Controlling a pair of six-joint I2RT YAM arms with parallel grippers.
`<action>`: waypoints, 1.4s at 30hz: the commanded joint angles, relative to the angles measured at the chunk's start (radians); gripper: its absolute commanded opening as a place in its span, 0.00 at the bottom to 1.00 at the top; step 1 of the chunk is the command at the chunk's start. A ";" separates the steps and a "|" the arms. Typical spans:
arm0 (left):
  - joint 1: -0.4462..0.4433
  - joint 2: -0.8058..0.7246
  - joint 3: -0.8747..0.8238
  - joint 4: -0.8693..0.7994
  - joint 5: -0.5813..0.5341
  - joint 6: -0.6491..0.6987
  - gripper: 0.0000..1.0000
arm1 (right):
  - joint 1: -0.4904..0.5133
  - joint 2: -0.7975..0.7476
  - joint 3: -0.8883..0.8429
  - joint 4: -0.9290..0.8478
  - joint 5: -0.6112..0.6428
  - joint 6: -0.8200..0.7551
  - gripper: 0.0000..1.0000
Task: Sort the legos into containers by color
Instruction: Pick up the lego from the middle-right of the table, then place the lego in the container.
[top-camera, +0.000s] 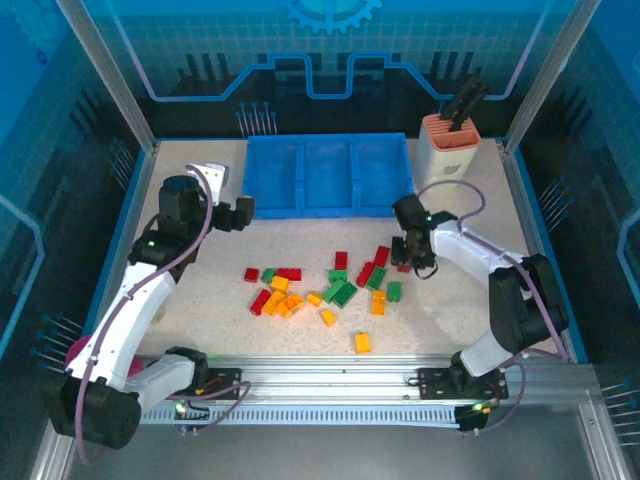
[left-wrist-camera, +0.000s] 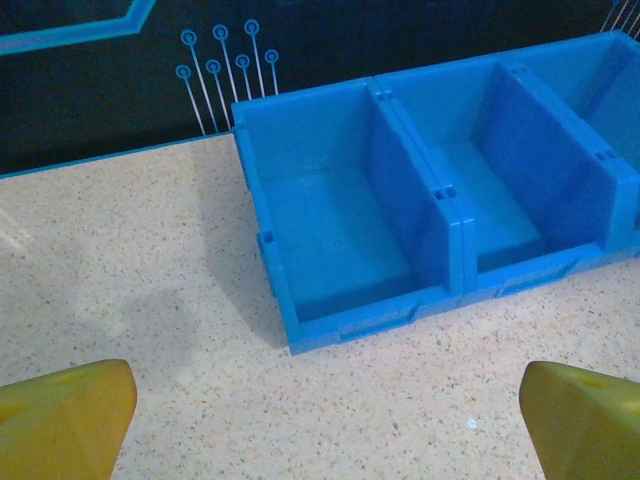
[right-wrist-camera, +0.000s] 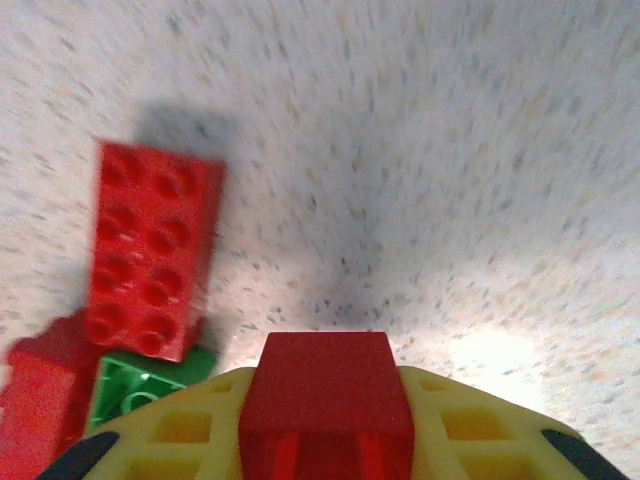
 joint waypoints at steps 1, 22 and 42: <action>-0.007 -0.035 -0.026 0.028 -0.024 0.031 0.99 | -0.037 0.030 0.186 -0.078 0.013 -0.142 0.26; -0.015 -0.139 -0.099 0.058 -0.058 0.087 0.99 | -0.088 0.872 1.335 -0.187 0.130 -0.466 0.25; -0.014 -0.098 -0.106 0.086 -0.055 0.100 1.00 | -0.109 0.976 1.385 -0.159 0.093 -0.451 0.34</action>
